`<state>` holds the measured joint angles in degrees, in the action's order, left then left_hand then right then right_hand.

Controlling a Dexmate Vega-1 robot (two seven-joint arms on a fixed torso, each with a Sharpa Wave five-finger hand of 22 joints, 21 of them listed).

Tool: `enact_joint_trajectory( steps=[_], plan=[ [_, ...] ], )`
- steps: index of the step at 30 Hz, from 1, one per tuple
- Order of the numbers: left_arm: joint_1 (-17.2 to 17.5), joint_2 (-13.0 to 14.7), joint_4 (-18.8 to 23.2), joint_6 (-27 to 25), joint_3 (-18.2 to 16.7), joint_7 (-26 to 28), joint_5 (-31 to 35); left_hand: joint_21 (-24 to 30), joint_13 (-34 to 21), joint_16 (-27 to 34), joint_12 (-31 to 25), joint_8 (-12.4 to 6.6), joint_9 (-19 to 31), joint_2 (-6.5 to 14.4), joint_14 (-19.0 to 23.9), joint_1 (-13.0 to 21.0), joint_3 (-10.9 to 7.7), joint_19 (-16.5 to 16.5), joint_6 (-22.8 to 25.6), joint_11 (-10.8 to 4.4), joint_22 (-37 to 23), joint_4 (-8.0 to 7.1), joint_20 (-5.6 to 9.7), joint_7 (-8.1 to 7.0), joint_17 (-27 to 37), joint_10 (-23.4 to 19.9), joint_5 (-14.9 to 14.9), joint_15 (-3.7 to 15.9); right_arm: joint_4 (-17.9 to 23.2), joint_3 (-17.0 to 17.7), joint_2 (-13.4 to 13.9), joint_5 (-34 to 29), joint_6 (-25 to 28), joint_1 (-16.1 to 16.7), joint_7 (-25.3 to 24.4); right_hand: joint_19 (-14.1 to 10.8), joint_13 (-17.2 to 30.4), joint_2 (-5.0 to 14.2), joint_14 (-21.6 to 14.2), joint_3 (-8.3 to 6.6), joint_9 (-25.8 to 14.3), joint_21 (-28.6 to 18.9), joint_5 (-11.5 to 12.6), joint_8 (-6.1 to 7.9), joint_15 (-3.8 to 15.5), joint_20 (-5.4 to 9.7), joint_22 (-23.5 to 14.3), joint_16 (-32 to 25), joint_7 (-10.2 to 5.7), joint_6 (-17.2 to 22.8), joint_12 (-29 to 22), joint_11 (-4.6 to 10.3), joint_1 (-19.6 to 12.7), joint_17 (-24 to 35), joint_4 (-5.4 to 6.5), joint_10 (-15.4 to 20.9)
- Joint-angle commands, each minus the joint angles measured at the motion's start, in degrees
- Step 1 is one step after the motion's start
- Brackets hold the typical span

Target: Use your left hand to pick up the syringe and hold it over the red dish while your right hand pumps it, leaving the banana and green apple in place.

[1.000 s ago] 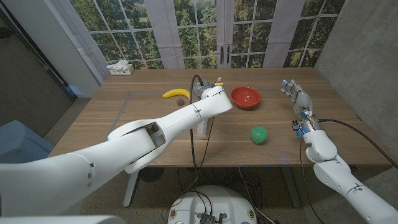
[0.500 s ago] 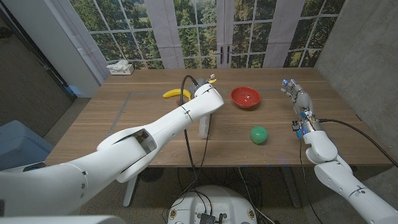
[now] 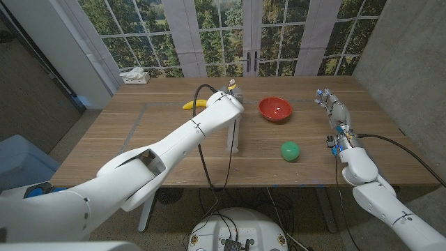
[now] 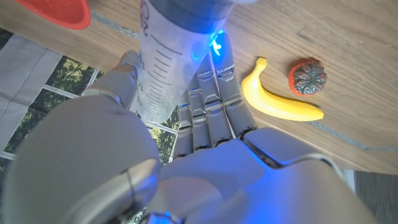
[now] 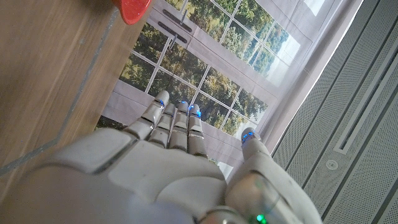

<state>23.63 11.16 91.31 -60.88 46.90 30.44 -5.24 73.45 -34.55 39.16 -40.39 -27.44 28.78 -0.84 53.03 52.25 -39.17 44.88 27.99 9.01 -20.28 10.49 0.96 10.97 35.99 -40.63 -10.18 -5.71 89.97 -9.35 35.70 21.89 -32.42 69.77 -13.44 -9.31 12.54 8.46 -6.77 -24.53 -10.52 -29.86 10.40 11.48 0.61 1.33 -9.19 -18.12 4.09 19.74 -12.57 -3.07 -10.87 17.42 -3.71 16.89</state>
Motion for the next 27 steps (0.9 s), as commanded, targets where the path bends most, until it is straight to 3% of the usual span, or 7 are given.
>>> enact_joint_trajectory(
  steps=[1, 27],
  plan=[
    [2.22, 2.79, 3.64, 6.7, -4.53, -4.07, -6.28, 0.57, -8.19, -0.2, -0.45, 0.27, 5.64, 9.77, 18.41, 9.56, -0.4, 3.81, 15.53, -20.3, 0.14, -0.17, 11.73, -5.67, 0.09, -20.8, -0.4, 18.86, 3.94, 1.32, -0.16, -2.21, 1.61, 2.88, -3.02, -0.58, -0.01, 0.6, -0.47, -0.2, -0.34, 0.12, -0.22, 0.06, 0.11, -0.19, -0.32, -0.01, 0.01, 0.45, -0.24, 0.07, -0.17, 0.14, -0.1, 0.59],
    [4.1, 6.95, 3.75, 15.86, -9.35, -14.26, -20.89, 2.38, -8.41, -1.17, 0.2, 1.32, 5.96, 9.59, 18.8, 9.92, -0.45, 3.28, 16.02, -20.24, 1.91, -0.17, 11.71, -5.59, 0.46, -20.99, -0.42, 18.86, 9.78, 2.68, -1.63, -7.07, 4.87, 6.5, -7.14, -1.01, 0.0, 0.6, -0.46, -0.21, -0.35, 0.99, -0.22, 0.02, 0.12, -0.16, -0.34, 0.07, 0.05, 0.49, -0.18, 0.1, -0.17, 0.12, -0.14, 0.62]
  ],
)
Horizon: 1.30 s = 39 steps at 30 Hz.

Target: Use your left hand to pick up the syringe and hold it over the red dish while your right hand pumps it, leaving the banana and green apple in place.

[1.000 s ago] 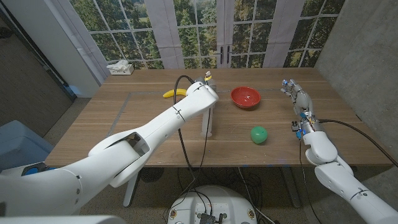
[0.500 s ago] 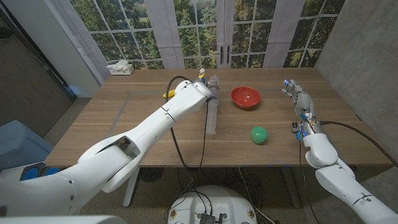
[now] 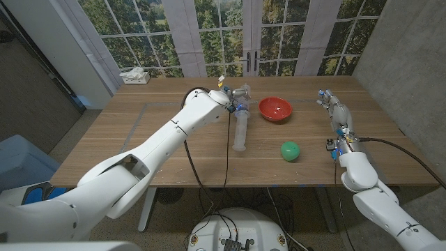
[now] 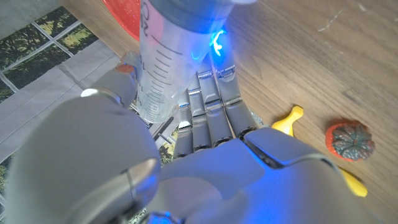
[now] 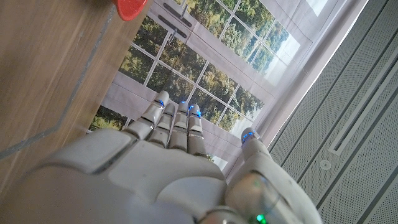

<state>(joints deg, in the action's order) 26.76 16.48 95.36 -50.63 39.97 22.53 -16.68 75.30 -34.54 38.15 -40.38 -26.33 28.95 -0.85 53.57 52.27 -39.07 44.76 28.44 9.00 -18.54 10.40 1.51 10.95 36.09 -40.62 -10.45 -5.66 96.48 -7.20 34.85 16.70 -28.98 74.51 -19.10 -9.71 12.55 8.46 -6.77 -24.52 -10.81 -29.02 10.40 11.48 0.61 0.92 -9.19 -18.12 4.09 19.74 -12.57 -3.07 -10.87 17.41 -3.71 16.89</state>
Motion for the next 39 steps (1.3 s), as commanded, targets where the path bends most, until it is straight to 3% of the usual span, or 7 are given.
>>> enact_joint_trajectory(
  steps=[1, 14, 31, 39],
  plan=[
    [1.0, 1.67, -0.59, 5.96, -2.68, -6.9, -10.25, 0.59, -8.55, -0.13, 0.16, 0.28, 5.75, 9.6, 18.33, 9.93, -0.55, 3.38, 15.57, -20.15, 0.25, -0.07, 11.16, -5.52, 0.44, -20.92, -0.16, 18.81, 3.34, 0.56, -0.82, -2.11, 1.45, 1.82, -1.62, -0.59, 0.0, 0.6, -0.47, -0.22, -0.06, 0.18, -0.22, 0.02, 0.11, 0.23, -0.33, 0.07, 0.05, 0.49, -0.18, 0.12, -0.16, 0.12, -0.14, 0.63],
    [1.57, 1.98, -2.57, 9.38, -4.63, -10.15, -17.95, 1.43, -8.36, -0.6, 0.55, 0.86, 5.35, 9.53, 18.54, 10.22, -0.63, 3.36, 16.24, -20.21, 1.11, 0.02, 11.17, -5.29, 0.49, -21.29, -0.21, 18.82, 4.67, 1.39, -1.83, -4.36, 1.06, 3.35, -3.35, -0.76, 0.01, 0.59, -0.47, -0.22, -0.06, 0.59, -0.23, 0.03, 0.2, 0.22, -0.34, 0.11, 0.06, 0.57, -0.12, 0.14, -0.16, 0.11, -0.16, 0.53],
    [0.73, 3.12, -3.57, 9.78, -3.94, -13.9, -24.14, 2.44, -8.18, -1.31, 1.15, 1.44, 5.49, 9.45, 19.0, 10.61, -0.82, 3.21, 16.66, -20.01, 2.48, 0.01, 11.17, -5.05, 0.32, -21.75, -0.27, 18.81, 6.39, 2.36, -2.52, -6.27, 1.04, 5.04, -4.15, -1.04, 0.01, 0.62, -0.51, -0.25, -0.06, 1.23, -0.23, 0.02, 0.16, 0.21, -0.36, 0.16, 0.02, 0.62, -0.13, 0.09, -0.18, 0.1, -0.2, 0.67],
    [-0.18, 2.47, -6.01, 9.3, -3.94, -17.1, -27.93, 3.06, -8.2, -1.57, 1.37, 1.75, 5.58, 9.38, 19.33, 10.75, -0.91, 3.24, 16.9, -19.98, 3.25, 0.03, 11.18, -5.0, 0.42, -22.15, -0.32, 18.81, 7.68, 2.99, -3.07, -8.36, 0.94, 6.4, -5.22, -1.17, 0.01, 0.63, -0.52, -0.25, -0.06, 1.52, -0.23, 0.02, 0.16, 0.2, -0.36, 0.19, 0.0, 0.67, -0.16, 0.12, -0.18, 0.09, -0.21, 0.79]
  ],
)
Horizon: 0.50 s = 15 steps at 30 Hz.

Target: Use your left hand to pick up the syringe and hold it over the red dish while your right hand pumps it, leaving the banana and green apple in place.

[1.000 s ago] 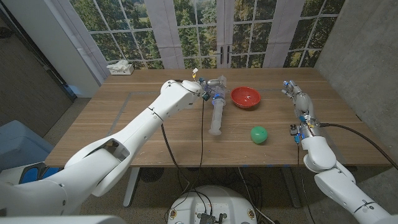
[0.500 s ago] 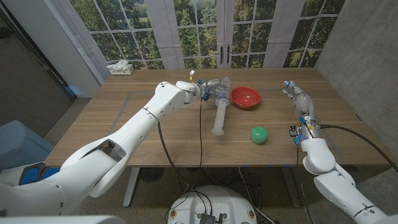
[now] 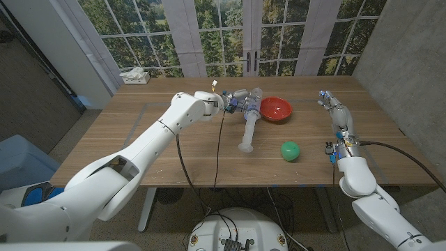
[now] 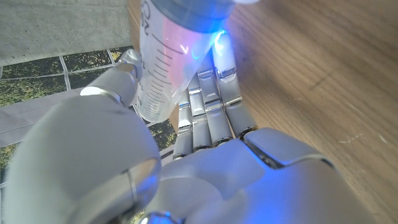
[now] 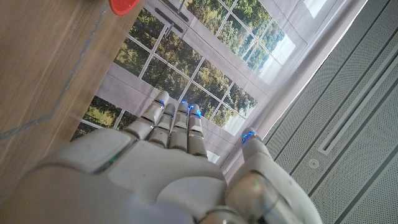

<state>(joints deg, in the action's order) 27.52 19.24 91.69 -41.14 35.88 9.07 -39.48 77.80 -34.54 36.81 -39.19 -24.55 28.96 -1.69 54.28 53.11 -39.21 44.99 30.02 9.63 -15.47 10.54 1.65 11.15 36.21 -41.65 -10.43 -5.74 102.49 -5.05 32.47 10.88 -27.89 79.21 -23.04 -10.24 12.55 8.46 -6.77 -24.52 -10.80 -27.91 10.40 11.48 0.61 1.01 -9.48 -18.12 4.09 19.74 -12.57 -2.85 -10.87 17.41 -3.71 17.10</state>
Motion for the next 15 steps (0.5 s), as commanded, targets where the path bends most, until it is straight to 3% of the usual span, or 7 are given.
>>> enact_joint_trajectory(
  steps=[1, 15],
  plan=[
    [-1.02, -0.54, -2.86, -0.3, 0.0, -3.84, -5.73, 0.65, -8.18, -0.34, 0.22, -0.03, 5.61, 10.21, 18.58, 9.94, -0.78, 3.02, 15.42, -20.58, 0.28, -0.1, 11.04, -5.21, 0.24, -21.2, -0.35, 18.89, 1.92, 0.92, -0.75, -2.85, -0.02, 1.89, -1.43, -0.66, 0.01, 0.63, -0.52, -0.26, -0.08, 0.45, -0.23, 0.02, 0.16, 0.14, -0.07, 0.2, -0.01, 0.66, -0.14, -0.06, -0.18, 0.09, -0.21, 0.51],
    [-1.14, -3.44, -6.97, -1.5, -1.48, -2.91, -11.6, 2.2, -3.84, -1.52, 3.1, 0.79, 4.26, 9.77, 20.09, 10.55, -0.98, 3.87, 17.52, -20.1, 2.15, 0.06, 11.0, -3.87, -1.06, -23.43, -0.55, 18.88, 3.31, 1.72, -1.63, -6.0, -0.94, 3.49, -2.15, -0.88, 0.01, 0.59, -0.54, -0.26, -0.08, 1.01, -0.24, 0.03, 0.17, 0.08, -0.08, 0.26, -0.03, 0.79, -0.11, -0.06, -0.19, 0.06, -0.26, 0.52]
  ],
)
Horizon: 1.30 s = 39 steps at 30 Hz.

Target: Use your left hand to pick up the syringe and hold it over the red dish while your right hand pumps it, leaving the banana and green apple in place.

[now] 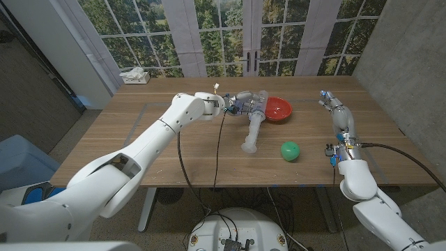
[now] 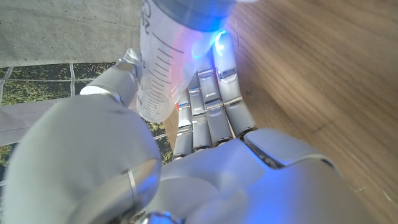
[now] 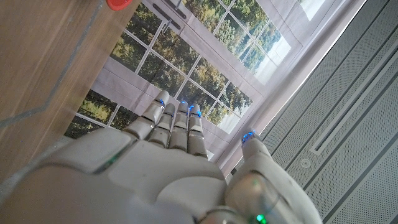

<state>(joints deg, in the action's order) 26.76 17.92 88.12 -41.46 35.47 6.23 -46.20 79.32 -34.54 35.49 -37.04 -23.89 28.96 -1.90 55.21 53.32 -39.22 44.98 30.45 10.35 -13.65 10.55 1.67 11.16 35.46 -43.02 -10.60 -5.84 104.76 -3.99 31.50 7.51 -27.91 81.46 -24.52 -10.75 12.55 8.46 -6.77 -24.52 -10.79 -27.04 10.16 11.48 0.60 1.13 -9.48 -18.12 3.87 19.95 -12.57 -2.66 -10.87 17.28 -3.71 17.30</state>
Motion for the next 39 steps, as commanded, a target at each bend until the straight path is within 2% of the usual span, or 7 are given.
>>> enact_joint_trajectory(
  steps=[1, 5, 12, 15, 18, 28, 39],
  plan=[
    [-0.29, -2.38, -3.65, -1.29, -1.33, 0.12, -5.44, 0.81, -3.2, -0.33, 1.5, 0.21, 4.11, 9.93, 19.32, 10.43, -1.01, 3.98, 17.13, -20.57, 0.53, 0.09, 10.98, -3.79, -0.54, -22.23, -0.4, 18.98, 0.95, 0.68, -0.72, -2.71, -1.23, 1.26, -0.59, -0.39, 0.02, 0.59, -0.53, -0.26, -0.08, 0.19, 0.0, 0.04, 0.2, -0.02, -0.09, 0.27, 0.17, 0.61, -0.12, -0.18, -0.19, 0.19, -0.27, 0.36],
    [0.08, -3.33, -4.31, -1.75, -2.3, 1.5, -7.34, 1.11, -1.71, -0.51, 2.67, 0.19, 3.73, 9.76, 19.83, 10.61, -1.1, 4.13, 17.82, -20.45, 0.98, 0.12, 10.96, -3.25, -0.93, -23.01, -0.45, 18.99, 0.88, 0.92, -0.98, -3.13, -1.71, 1.51, -0.53, -0.46, 0.02, 0.57, -0.59, -0.26, -0.08, 0.4, 0.0, 0.04, 0.1, -0.05, -0.09, 0.28, 0.15, 0.64, -0.12, -0.12, -0.19, 0.18, -0.29, 0.39],
    [1.68, -5.02, -4.14, -1.35, -4.22, 5.39, -10.4, 1.82, 1.73, -1.94, 5.44, 0.39, 2.69, 9.14, 20.6, 10.92, -1.06, 4.76, 18.96, -17.91, 1.89, 0.2, 10.9, -2.47, -3.58, -24.8, -0.55, 19.0, 0.83, 1.33, -1.57, -4.34, -2.8, 2.03, -0.7, -0.62, 0.01, 0.56, -0.59, -0.25, -0.08, 0.76, -0.01, 0.02, 0.16, -0.05, -0.1, 0.33, 0.14, 0.65, -0.1, -0.15, -0.18, 0.16, -0.31, 0.42],
    [1.99, -5.75, -4.26, -1.78, -4.94, 7.06, -11.95, 1.93, 3.05, -2.53, 6.59, 0.53, 2.27, 8.88, 21.01, 11.22, -1.15, 4.91, 19.33, -17.26, 2.22, 0.3, 10.9, -2.01, -4.8, -25.18, -0.67, 19.01, 0.89, 1.46, -1.85, -4.92, -3.35, 2.29, -0.78, -0.68, 0.01, 0.56, -0.59, -0.25, -0.08, 0.89, -0.01, 0.02, 0.22, -0.04, -0.1, 0.35, 0.15, 0.67, -0.07, -0.1, -0.17, 0.15, -0.31, 0.37],
    [2.24, -6.61, -4.62, -2.14, -5.57, 8.68, -13.56, 2.06, 4.12, -3.07, 7.48, 0.6, 1.93, 8.65, 21.25, 11.37, -1.22, 5.03, 19.74, -17.38, 2.41, 0.29, 10.85, -1.91, -5.79, -25.53, -0.77, 19.0, 0.92, 1.59, -1.94, -5.68, -3.89, 2.52, -0.7, -0.71, 0.01, 0.57, -0.55, -0.25, -0.08, 1.0, -0.01, 0.02, 0.24, -0.04, -0.1, 0.37, 0.14, 0.68, -0.08, 0.01, -0.17, 0.15, -0.32, 0.41],
    [-0.62, -7.68, -8.04, -5.22, -4.51, 6.77, -16.87, 2.31, 7.28, -4.55, 10.09, 0.92, 0.91, 8.08, 22.13, 11.23, -1.37, 5.14, 20.71, -17.7, 2.85, 0.11, 10.74, -1.77, -8.65, -26.55, -1.08, 18.98, 1.22, 2.16, -3.14, -9.56, -6.01, 3.69, -1.74, -0.91, 0.0, 0.59, -0.57, -0.27, -0.08, 1.42, 0.0, 0.03, 0.39, -0.16, -0.11, 0.43, 0.11, 0.78, -0.01, 0.06, -0.2, 0.12, -0.36, 0.31],
    [-0.11, -9.97, -7.72, -5.13, -4.86, 10.76, -18.88, 2.43, 9.0, -5.4, 11.51, 1.3, 0.38, 7.79, 22.32, 11.1, -1.5, 5.3, 20.76, -17.72, 3.03, 0.08, 10.66, -1.73, -10.19, -27.1, -1.24, 19.03, 3.21, 4.58, -5.99, -16.66, -7.41, 6.77, -5.36, -1.22, -0.01, 0.62, -0.64, -0.31, -0.07, 1.84, 0.01, 0.06, 0.39, -0.32, -0.11, 0.47, 0.03, 0.96, 0.02, 0.2, -0.25, 0.08, -0.41, 0.3]
  ],
)
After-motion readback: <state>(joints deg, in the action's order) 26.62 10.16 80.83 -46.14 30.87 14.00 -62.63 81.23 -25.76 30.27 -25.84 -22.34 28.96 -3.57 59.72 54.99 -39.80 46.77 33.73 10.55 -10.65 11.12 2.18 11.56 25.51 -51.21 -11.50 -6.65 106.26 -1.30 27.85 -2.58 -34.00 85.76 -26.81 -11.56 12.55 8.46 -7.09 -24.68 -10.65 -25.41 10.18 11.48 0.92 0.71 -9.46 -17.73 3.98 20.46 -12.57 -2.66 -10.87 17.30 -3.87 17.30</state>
